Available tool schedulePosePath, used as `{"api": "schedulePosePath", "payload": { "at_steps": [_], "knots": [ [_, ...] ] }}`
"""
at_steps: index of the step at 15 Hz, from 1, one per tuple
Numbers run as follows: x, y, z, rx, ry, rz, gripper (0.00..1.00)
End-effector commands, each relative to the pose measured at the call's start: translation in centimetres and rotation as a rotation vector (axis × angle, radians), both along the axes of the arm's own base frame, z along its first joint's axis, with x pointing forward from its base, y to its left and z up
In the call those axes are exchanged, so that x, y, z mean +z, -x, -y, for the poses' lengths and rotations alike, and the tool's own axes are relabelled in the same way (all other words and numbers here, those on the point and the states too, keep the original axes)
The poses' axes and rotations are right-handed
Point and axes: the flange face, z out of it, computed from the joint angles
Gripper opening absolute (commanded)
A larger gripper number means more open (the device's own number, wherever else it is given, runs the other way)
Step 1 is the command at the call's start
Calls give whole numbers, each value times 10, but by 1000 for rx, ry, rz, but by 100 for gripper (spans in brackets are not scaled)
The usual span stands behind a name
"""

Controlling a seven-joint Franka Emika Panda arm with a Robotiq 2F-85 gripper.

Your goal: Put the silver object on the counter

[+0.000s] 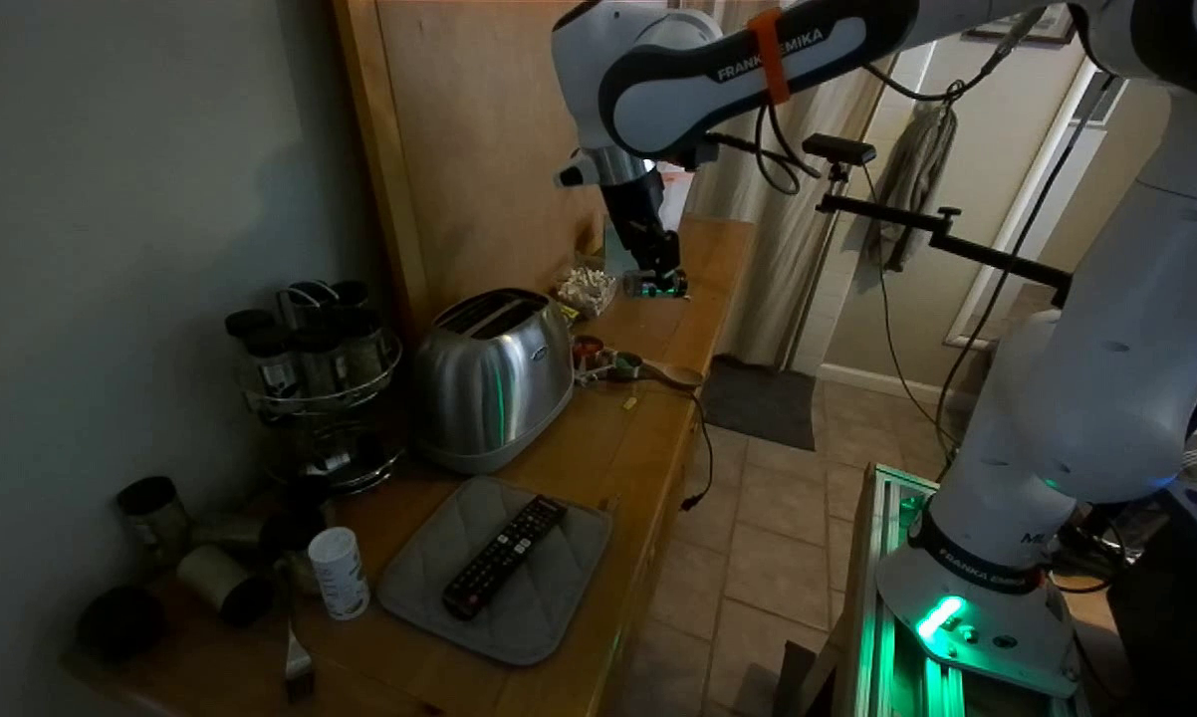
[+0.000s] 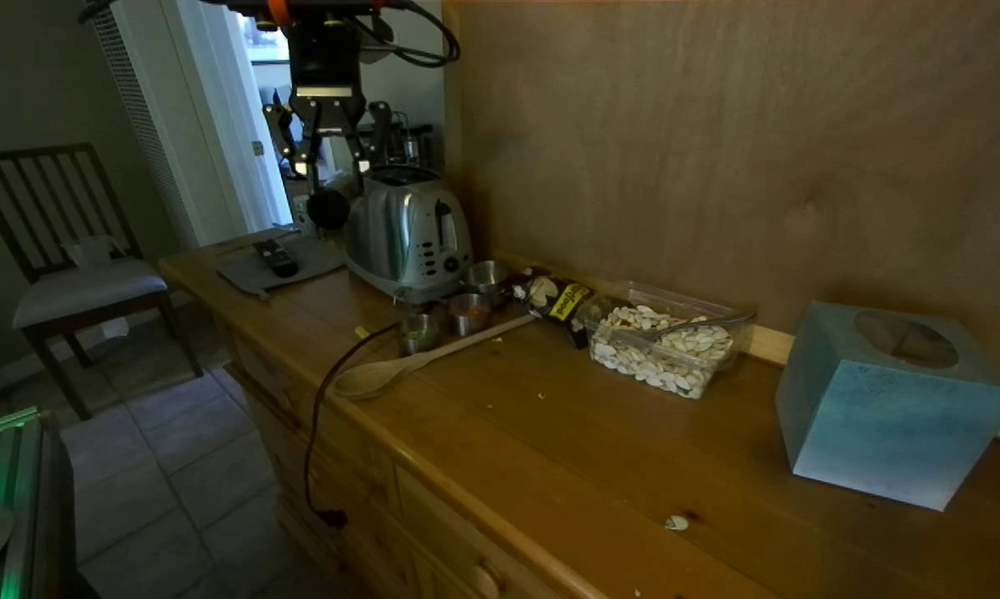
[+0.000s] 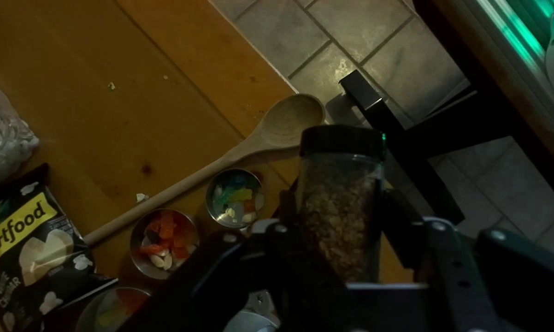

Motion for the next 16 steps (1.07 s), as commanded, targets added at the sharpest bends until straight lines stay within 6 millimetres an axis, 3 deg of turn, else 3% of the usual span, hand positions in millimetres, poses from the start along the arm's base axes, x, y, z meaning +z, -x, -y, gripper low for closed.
{"api": "schedulePosePath", "payload": {
  "at_steps": [1, 5, 8, 12, 16],
  "knots": [
    [-28, -31, -1, -145, 104, -29, 24],
    [-62, -61, 22, -329, 175, -31, 24],
    [-74, -77, 52, -411, 212, -26, 24],
    [-71, -82, 99, -463, 200, 5, 24],
    [-84, -80, 129, -481, 181, 3, 24]
  ]
}}
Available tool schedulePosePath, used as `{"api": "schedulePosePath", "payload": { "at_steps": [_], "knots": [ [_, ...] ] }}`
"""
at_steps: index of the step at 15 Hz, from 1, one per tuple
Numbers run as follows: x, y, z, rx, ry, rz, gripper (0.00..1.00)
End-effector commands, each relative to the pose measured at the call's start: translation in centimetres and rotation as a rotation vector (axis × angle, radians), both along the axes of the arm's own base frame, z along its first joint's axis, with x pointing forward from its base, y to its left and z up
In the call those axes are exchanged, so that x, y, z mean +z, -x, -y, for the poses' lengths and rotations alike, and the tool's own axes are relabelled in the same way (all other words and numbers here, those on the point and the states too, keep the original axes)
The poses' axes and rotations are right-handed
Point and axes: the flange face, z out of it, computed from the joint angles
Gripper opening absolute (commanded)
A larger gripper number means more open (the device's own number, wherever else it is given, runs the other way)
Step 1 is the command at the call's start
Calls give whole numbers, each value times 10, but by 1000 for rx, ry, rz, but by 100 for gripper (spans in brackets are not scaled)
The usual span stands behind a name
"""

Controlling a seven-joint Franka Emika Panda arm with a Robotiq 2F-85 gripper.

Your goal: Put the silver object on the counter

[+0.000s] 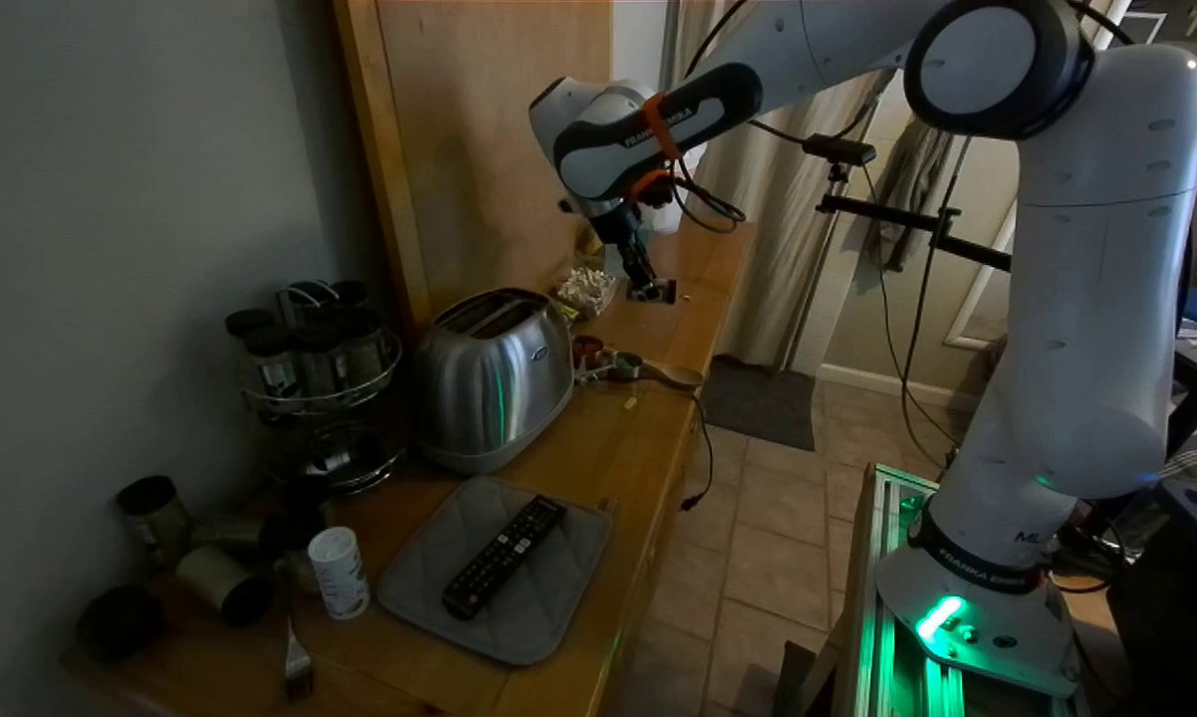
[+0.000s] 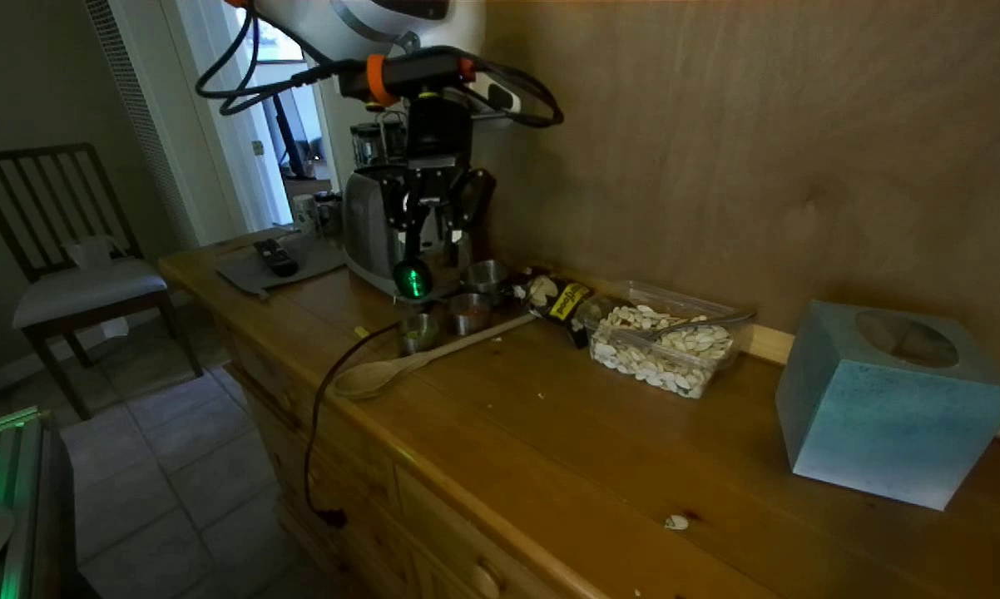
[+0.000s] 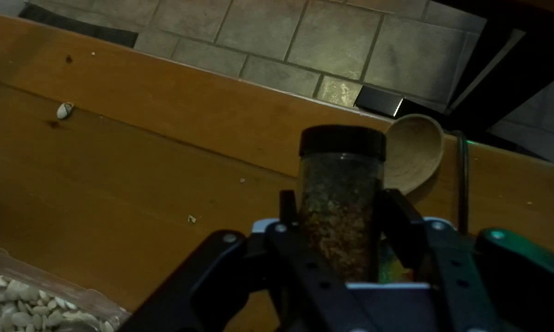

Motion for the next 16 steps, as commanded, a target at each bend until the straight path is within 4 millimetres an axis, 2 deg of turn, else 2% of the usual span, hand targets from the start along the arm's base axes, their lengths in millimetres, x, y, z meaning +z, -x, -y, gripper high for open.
{"api": "schedulePosePath", "payload": {
  "at_steps": [1, 6, 11, 16],
  "knots": [
    [-14, -6, 21, -4, -14, 5, 24],
    [-48, -12, 33, 14, -34, 6, 24],
    [-85, -20, 37, 46, -40, -42, 24],
    [-102, -28, 37, 57, -45, -58, 24]
  ]
}}
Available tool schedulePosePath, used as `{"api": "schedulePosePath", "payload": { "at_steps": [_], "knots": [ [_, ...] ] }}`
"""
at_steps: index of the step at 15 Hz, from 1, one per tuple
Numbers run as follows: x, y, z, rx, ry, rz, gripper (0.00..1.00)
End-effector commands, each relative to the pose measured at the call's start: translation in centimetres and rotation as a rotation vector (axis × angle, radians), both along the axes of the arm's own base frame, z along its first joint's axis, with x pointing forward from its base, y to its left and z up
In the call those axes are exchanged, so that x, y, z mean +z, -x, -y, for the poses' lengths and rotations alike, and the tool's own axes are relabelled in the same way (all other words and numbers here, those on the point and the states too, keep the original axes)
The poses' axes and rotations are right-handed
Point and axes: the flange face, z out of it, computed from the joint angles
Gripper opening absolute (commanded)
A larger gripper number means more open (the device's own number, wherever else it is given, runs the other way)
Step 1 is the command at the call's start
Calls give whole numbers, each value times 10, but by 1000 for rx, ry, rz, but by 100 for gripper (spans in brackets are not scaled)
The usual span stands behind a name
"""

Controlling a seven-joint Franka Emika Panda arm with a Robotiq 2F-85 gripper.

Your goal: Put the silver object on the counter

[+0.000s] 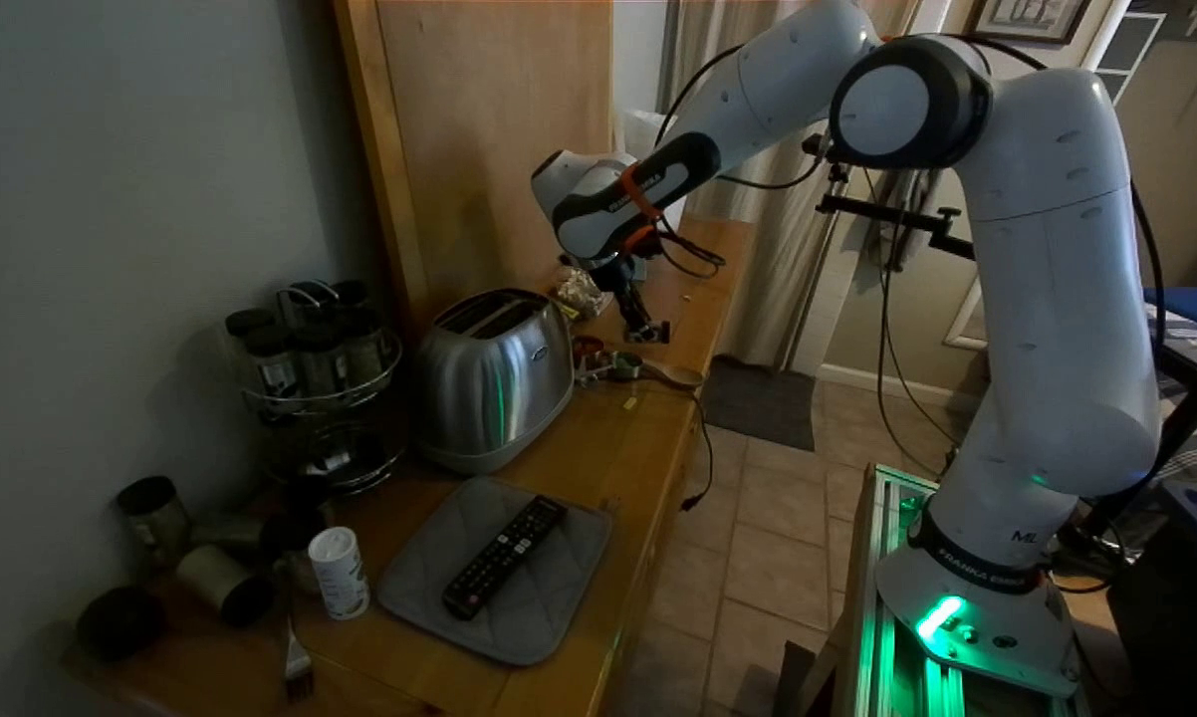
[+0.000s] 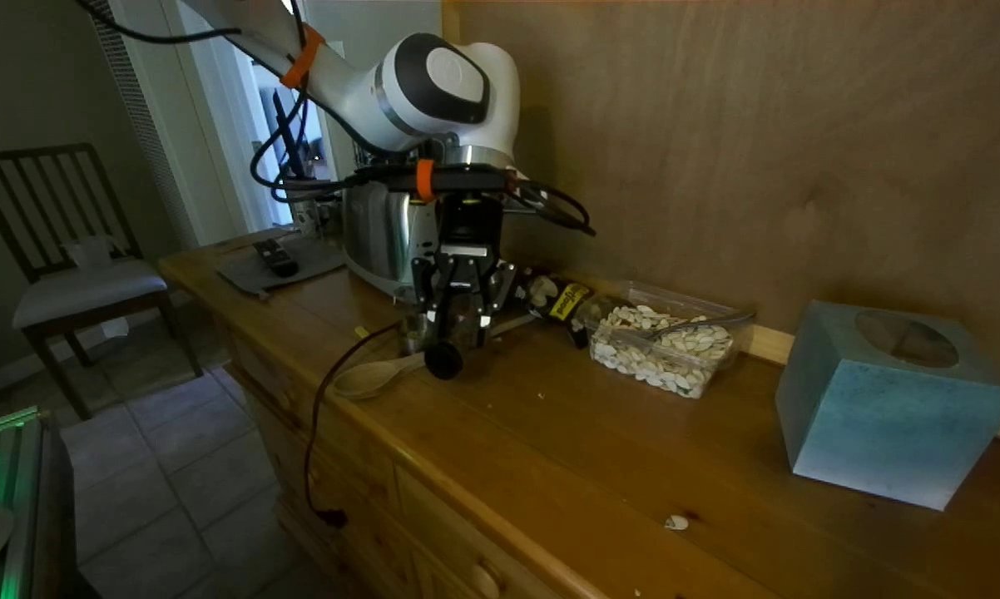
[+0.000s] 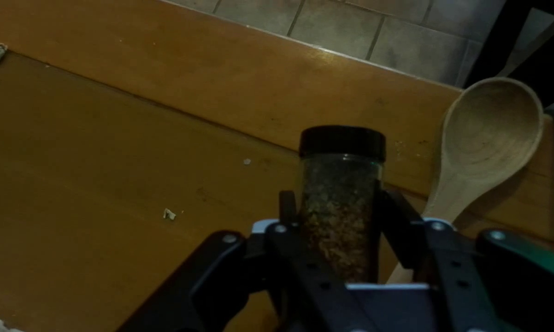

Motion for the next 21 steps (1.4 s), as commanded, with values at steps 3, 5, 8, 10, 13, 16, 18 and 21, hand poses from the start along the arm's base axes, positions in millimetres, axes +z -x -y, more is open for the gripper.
{"api": "schedulePosePath", "payload": {
  "at_steps": [3, 5, 8, 10, 13, 16, 18, 21],
  "knots": [
    [-5, -19, 8, 21, 2, 22, 24],
    [-5, -23, 8, 21, -2, 34, 24],
    [-5, -27, 9, 27, -3, 46, 24],
    [-9, -29, 10, 28, -1, 47, 24],
    [-15, -31, 10, 30, -2, 44, 24],
    [-18, -33, 10, 27, 7, 38, 24],
    [-17, -34, 10, 24, 11, 36, 77],
    [-7, -36, 10, 22, 11, 50, 96]
  ]
}}
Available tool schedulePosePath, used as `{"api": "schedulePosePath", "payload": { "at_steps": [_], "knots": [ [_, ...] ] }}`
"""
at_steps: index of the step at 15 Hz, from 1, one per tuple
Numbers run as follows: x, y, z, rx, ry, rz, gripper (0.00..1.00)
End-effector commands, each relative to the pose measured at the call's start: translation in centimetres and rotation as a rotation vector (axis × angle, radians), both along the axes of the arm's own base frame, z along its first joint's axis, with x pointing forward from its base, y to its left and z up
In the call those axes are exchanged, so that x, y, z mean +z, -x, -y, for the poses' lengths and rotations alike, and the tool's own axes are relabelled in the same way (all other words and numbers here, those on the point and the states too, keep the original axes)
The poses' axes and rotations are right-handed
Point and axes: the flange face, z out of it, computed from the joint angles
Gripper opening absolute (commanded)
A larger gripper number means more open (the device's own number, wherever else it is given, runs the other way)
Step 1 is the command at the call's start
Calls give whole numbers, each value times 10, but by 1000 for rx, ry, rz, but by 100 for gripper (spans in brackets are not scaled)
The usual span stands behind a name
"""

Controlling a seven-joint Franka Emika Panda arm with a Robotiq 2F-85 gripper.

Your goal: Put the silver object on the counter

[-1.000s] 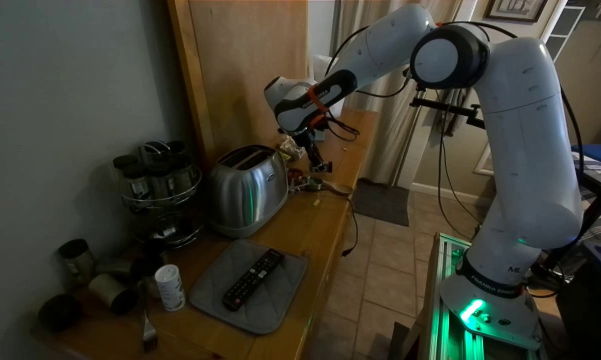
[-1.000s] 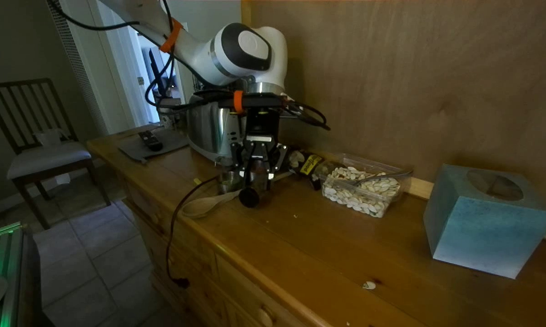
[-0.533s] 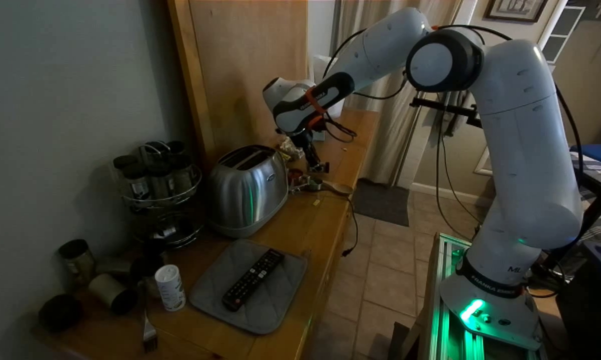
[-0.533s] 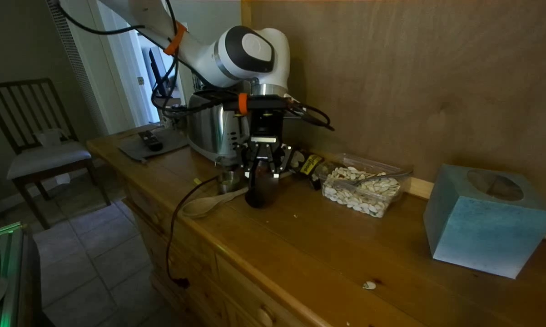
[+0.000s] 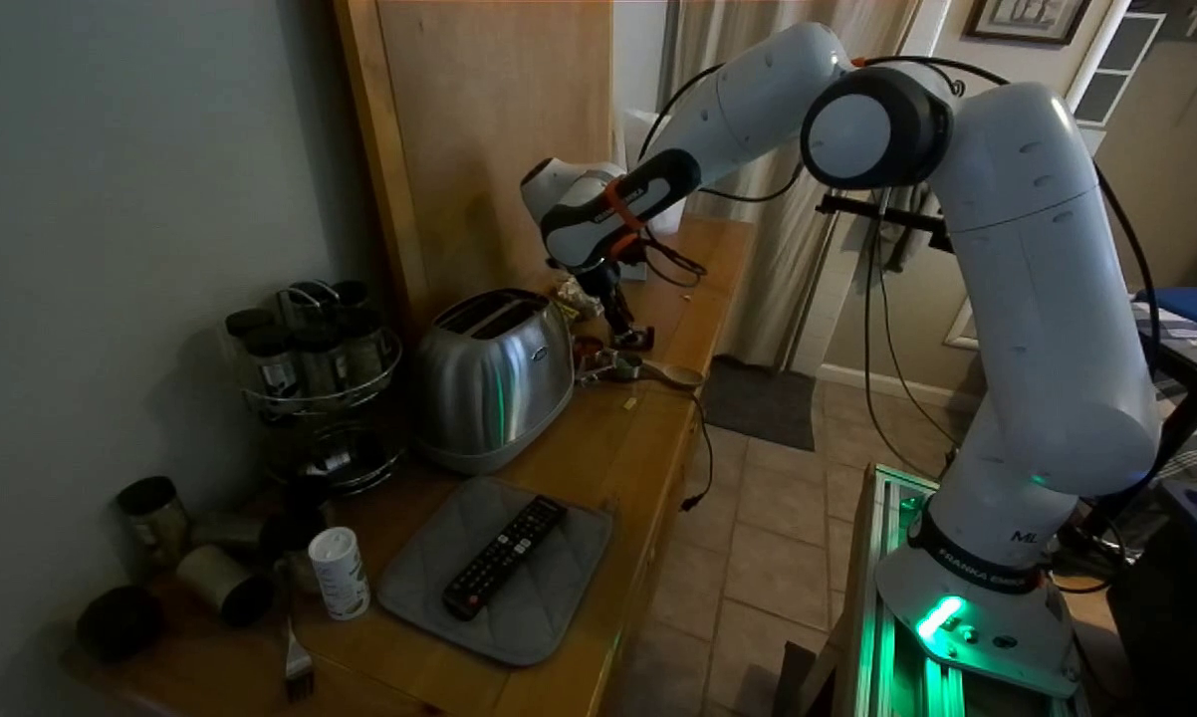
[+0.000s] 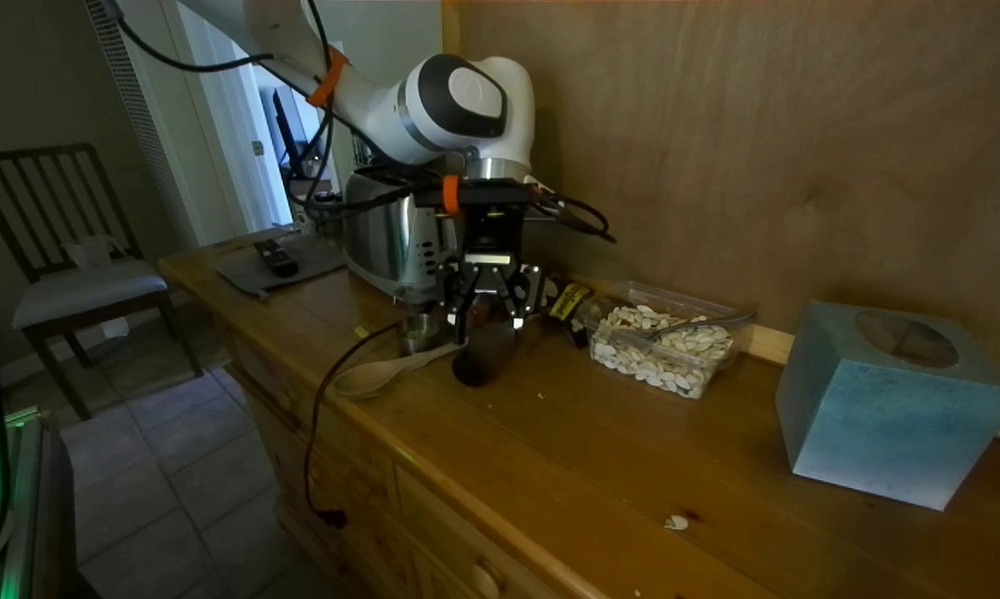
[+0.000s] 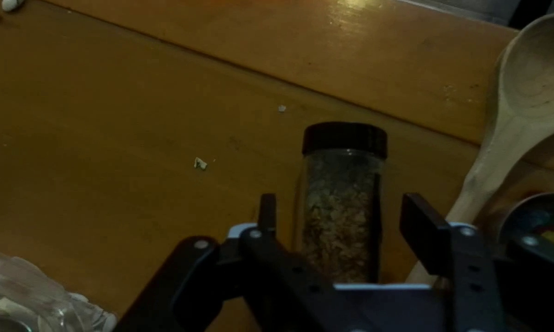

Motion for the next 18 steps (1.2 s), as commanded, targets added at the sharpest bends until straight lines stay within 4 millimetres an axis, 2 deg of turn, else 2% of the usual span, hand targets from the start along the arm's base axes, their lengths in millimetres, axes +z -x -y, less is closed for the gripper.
{"api": "schedulePosePath", "payload": {
  "at_steps": [1, 5, 8, 10, 13, 18],
  "knots": [
    [13, -9, 5, 5, 4, 13, 99],
    [42, -5, 11, -33, -2, 20, 100],
    [77, 14, 29, -71, -41, 69, 100],
    [100, 26, 41, -48, -87, 171, 100],
    [127, 57, 60, -76, -178, 289, 100],
    [146, 112, 76, -56, -334, 467, 100]
  ]
}}
